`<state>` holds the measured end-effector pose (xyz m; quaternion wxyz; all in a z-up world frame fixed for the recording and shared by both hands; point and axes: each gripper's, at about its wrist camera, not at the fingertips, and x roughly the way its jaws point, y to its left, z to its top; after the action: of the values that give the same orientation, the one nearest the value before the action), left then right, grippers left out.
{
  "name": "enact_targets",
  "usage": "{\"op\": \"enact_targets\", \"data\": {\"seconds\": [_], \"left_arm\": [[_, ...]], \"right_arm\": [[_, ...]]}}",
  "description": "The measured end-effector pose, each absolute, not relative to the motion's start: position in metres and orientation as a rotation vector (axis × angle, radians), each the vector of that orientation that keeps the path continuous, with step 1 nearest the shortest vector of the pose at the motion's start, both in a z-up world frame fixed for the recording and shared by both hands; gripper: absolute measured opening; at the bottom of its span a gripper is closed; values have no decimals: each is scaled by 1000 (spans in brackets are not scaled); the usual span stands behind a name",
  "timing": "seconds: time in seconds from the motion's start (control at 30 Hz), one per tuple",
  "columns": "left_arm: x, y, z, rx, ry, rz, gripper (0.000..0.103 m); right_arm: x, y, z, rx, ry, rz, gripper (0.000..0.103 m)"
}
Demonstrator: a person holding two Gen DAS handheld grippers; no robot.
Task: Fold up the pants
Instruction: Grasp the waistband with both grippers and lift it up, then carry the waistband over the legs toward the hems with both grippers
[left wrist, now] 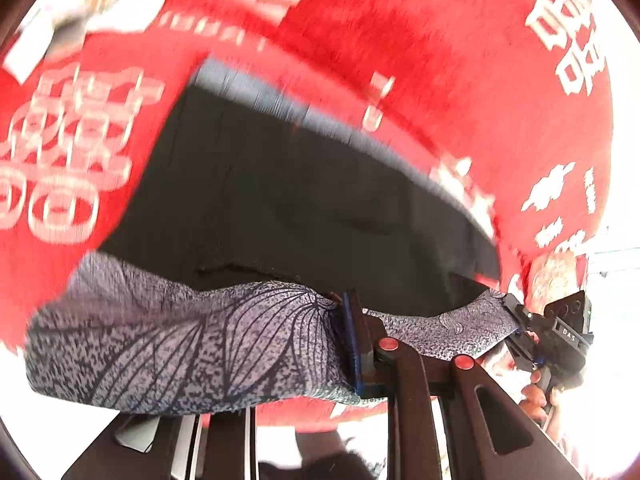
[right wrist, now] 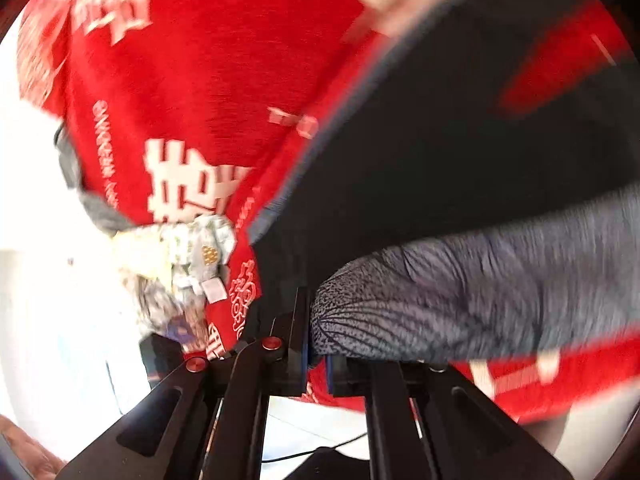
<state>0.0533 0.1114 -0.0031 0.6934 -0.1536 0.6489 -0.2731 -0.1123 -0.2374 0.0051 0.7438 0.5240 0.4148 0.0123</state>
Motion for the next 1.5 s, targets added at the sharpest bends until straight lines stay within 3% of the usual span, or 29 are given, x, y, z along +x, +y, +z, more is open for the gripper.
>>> {"op": "enact_targets", "data": {"seconds": [0.13, 0.27, 0.43, 0.53, 0.57, 0.6, 0.63, 0.67, 0.73, 0.87, 0.97, 1.17, 1.5], "left_arm": [[99, 92, 3, -330, 1366, -552, 24], [144, 57, -24, -275, 1362, -461, 27], [181, 34, -74, -224, 1454, -388, 27], [176, 37, -58, -214, 1444, -403, 27], [170, 39, -47, -182, 1425, -405, 29], [164, 43, -31, -134, 1392, -403, 46], [162, 46, -24, -111, 1373, -393, 69], [157, 52, -12, -87, 1333, -379, 74], [153, 53, -6, -40, 1319, -393, 74], [151, 42, -42, 44, 1369, -339, 74], [145, 26, -82, 121, 1469, -254, 72], [96, -13, -47, 226, 1411, -434, 72], [-4, -159, -25, 366, 1448, -783, 72]], "right_arm": [[-45, -275, 9, 1039, 949, 87, 6], [19, -293, -18, 970, 1063, 94, 7], [70, -310, -84, 936, 1198, 19, 11], [84, -313, -113, 946, 1235, -15, 10], [83, -313, -113, 958, 1222, -17, 11], [82, -313, -110, 960, 1222, -15, 11], [81, -311, -105, 955, 1222, 0, 18], [80, -308, -98, 938, 1227, 14, 33], [76, -304, -82, 906, 1226, 33, 51], [69, -288, -55, 864, 1178, 105, 51], [68, -292, -70, 825, 1260, -2, 51], [14, -304, -39, 820, 1209, 10, 51], [-239, -400, -24, 983, 1219, -435, 56]]}}
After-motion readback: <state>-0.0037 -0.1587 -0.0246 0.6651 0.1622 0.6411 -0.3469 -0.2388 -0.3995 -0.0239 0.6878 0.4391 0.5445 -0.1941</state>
